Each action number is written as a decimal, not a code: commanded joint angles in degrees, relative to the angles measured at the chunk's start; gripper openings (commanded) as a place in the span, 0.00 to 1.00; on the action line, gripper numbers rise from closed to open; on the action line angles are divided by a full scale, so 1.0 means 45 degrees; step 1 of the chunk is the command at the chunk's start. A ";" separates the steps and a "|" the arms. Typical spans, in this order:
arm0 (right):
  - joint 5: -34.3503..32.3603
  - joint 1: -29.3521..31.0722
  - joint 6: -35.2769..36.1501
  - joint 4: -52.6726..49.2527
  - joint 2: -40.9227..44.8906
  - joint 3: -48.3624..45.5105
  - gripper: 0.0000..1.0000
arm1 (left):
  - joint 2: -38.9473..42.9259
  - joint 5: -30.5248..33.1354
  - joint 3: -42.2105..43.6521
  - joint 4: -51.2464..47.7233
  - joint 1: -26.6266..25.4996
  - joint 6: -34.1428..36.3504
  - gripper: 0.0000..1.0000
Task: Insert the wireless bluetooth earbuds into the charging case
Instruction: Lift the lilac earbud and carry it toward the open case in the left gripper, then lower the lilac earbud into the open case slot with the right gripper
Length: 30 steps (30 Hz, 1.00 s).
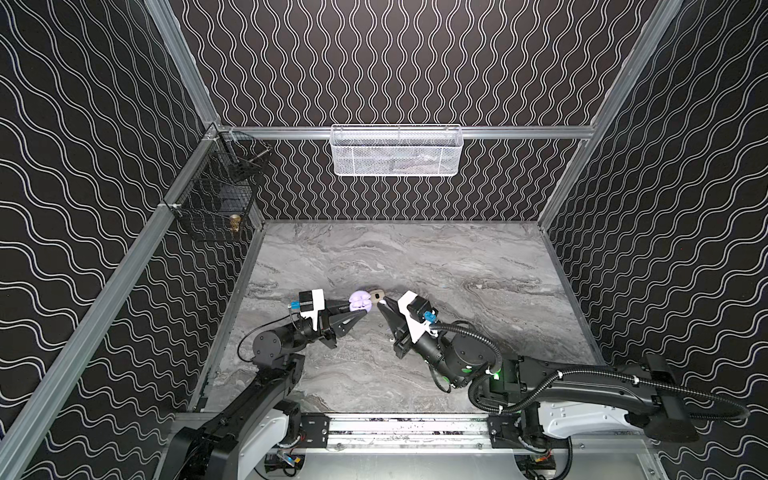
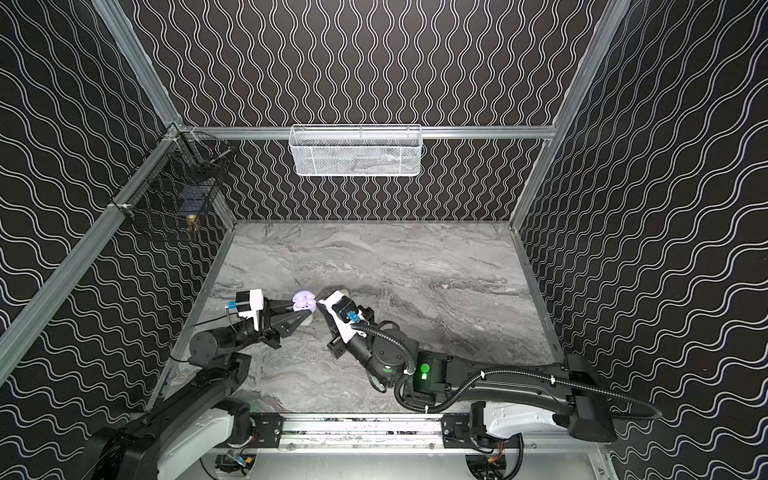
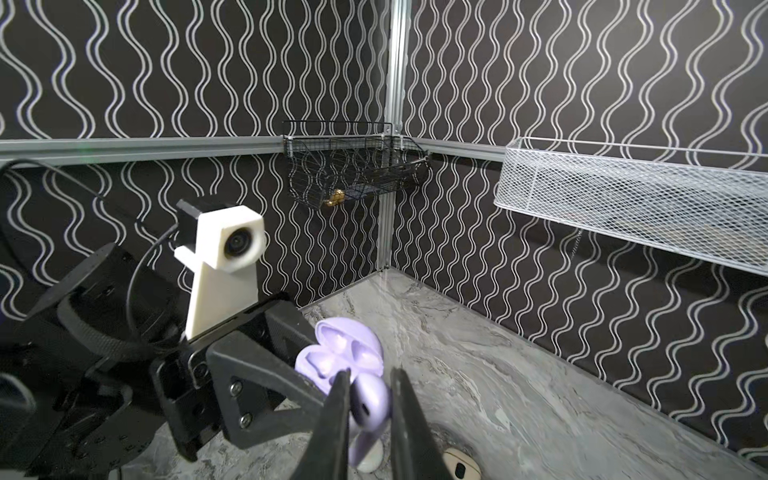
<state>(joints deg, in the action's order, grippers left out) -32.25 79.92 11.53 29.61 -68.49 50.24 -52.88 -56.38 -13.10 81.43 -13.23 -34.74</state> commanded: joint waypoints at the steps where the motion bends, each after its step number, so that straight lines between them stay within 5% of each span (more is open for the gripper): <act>1: 0.1021 -0.0004 0.0962 0.2165 -0.0104 -0.0315 0.13 | -0.0053 -0.0320 0.0069 0.1486 -0.0020 -0.0621 0.00; 30: 0.2228 -0.0647 0.1775 0.3065 -0.1325 -0.0051 0.08 | 0.0541 -0.0460 0.0102 0.1574 -0.0125 -0.0717 0.00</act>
<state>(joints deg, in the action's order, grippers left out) -22.22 77.36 20.10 41.47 -74.89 49.74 -50.63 -58.06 -12.53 86.26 -13.82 -37.34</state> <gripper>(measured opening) 0.169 0.206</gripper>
